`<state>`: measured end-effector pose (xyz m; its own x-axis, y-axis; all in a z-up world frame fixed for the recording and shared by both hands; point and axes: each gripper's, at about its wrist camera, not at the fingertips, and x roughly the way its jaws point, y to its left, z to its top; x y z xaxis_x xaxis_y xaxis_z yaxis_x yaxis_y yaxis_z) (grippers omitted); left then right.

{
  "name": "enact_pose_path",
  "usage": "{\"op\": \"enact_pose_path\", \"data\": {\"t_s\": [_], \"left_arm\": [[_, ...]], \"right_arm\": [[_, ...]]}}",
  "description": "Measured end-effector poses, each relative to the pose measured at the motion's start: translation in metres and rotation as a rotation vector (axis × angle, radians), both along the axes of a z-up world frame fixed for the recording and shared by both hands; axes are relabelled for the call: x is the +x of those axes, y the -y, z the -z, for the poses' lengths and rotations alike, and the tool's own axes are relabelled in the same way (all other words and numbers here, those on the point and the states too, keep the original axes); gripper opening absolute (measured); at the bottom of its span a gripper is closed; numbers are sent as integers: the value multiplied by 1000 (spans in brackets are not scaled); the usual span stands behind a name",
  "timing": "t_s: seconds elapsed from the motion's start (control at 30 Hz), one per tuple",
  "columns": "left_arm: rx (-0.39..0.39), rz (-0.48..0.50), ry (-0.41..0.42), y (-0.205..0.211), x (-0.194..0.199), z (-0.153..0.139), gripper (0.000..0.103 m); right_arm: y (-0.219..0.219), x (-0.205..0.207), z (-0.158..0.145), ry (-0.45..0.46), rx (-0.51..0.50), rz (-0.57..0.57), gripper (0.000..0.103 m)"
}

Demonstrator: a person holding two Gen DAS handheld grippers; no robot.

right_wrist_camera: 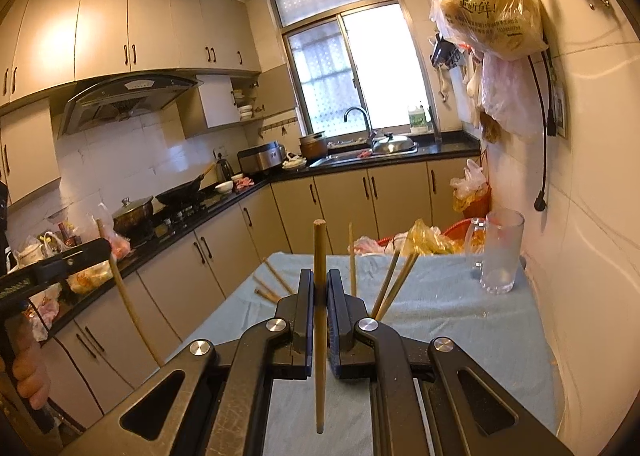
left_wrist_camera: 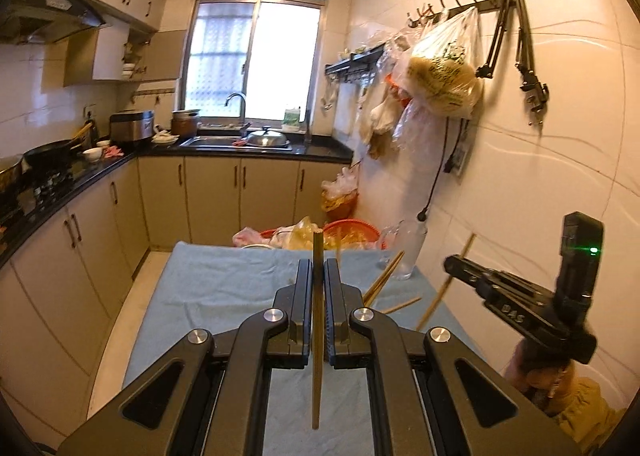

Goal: Organize utensils
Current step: 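Lower both chopsticks into the black holder and open both tools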

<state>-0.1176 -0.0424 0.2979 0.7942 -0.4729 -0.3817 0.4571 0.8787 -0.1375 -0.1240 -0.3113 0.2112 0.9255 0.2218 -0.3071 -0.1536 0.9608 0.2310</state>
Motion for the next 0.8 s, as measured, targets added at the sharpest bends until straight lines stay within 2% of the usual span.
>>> {"op": "enact_pose_path", "data": {"t_s": [0.2,0.33,0.47,0.67,0.8], "left_arm": [[-23,11,39,31,27,-17,5],[-77,2,23,47,58,-22,5],[-96,-22,23,64,86,-22,5],[-105,-51,28,88,122,0,5],[-67,-55,5,103,138,24,5]], "right_arm": [[11,31,-21,47,35,14,7],[21,52,-33,81,62,42,7],[27,71,-36,92,62,66,7],[31,91,-22,81,54,90,7],[31,98,-8,62,40,95,7]]}}
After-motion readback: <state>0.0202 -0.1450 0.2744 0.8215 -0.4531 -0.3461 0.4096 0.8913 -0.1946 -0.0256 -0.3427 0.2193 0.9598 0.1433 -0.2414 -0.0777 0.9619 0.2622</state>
